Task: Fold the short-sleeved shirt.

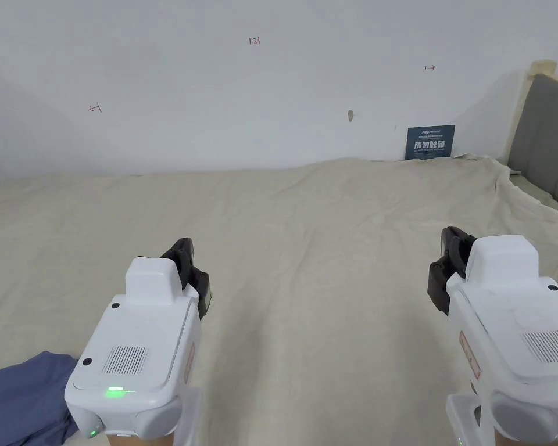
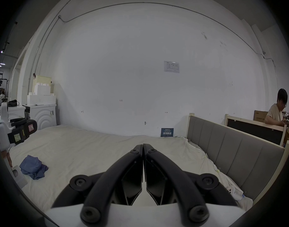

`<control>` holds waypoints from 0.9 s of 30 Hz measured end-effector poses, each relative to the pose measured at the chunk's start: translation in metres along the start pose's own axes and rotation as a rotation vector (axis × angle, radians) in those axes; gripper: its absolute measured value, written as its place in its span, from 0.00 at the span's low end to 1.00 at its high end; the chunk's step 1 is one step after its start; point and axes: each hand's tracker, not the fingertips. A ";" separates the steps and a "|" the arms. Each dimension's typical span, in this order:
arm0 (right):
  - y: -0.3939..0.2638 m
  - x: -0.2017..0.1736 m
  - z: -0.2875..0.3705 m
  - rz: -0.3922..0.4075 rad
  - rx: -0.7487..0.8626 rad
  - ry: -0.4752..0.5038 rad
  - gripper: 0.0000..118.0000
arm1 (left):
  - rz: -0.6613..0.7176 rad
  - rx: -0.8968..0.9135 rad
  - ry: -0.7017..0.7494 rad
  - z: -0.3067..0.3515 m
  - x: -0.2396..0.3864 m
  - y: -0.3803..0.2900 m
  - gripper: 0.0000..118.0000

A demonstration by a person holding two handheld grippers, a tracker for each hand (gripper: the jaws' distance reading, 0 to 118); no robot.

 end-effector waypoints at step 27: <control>0.007 -0.004 0.008 -0.001 0.003 0.011 0.00 | 0.012 -0.004 0.000 0.002 -0.004 0.000 0.00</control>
